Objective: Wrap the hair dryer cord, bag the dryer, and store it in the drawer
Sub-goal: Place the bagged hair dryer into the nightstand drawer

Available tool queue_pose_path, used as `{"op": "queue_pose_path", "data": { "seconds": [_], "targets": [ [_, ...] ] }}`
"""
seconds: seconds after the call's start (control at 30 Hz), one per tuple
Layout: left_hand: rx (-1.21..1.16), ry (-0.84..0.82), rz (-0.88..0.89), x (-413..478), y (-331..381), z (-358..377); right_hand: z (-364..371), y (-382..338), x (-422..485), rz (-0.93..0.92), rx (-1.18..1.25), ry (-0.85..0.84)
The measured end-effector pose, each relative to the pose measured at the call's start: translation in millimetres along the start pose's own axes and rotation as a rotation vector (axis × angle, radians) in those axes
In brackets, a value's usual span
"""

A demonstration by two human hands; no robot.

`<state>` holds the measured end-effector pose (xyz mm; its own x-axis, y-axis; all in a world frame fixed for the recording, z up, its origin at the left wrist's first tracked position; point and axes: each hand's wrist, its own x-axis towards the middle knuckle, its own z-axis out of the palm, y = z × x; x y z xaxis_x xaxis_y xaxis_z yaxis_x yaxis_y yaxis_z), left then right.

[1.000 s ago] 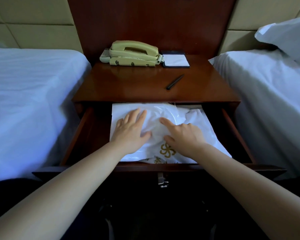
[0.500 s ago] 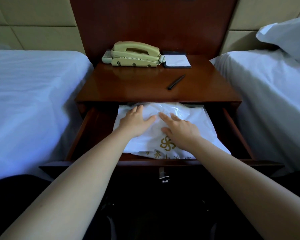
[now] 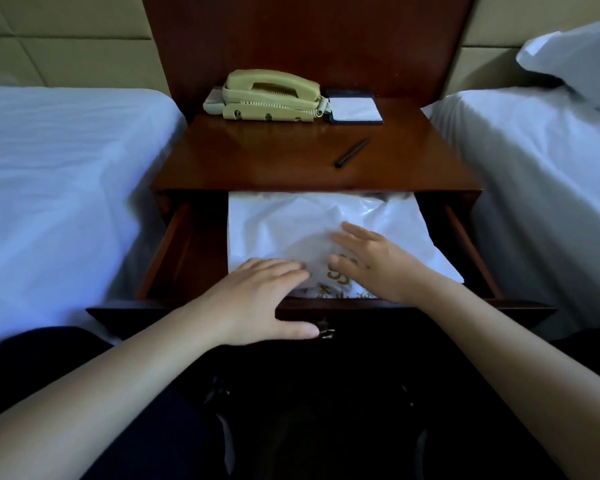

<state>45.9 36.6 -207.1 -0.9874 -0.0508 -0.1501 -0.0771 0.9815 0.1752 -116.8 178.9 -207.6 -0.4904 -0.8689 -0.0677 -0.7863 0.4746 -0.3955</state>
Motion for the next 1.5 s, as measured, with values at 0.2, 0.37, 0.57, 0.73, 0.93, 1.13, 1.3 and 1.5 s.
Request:
{"op": "queue_pose_path", "data": {
  "seconds": [0.2,0.37,0.57,0.73,0.93,1.13,1.3,1.5],
  "targets": [
    [0.148,0.037,-0.032,9.5,-1.7,1.3,0.2,1.4,-28.9,-0.103,-0.153,-0.23],
    [0.219,0.029,-0.111,28.7,-11.8,-4.0,-3.6,2.5,-11.3,-0.054,-0.251,-0.125],
    [0.278,0.089,-0.131,57.7,-30.2,-9.9,-12.0,11.5,14.8,-0.088,-0.296,0.002],
    [0.15,0.122,-0.149,79.4,-45.1,-17.5,-19.1,21.5,40.9,-0.053,-0.244,-0.015],
    [0.243,0.319,-0.047,94.9,-58.3,-18.6,-19.0,34.0,64.1,-0.141,-0.44,0.125],
    [0.397,0.551,0.017,104.9,-64.9,-14.1,-12.3,43.9,75.6,-0.252,-0.472,0.523],
    [0.377,0.51,-0.144,118.5,-71.2,-14.6,-18.7,48.1,93.1,-0.088,-0.416,0.368],
    [0.264,0.459,-0.188,138.7,-82.5,-17.4,-14.6,56.8,114.3,-0.064,-0.415,0.51]
  ]
}}
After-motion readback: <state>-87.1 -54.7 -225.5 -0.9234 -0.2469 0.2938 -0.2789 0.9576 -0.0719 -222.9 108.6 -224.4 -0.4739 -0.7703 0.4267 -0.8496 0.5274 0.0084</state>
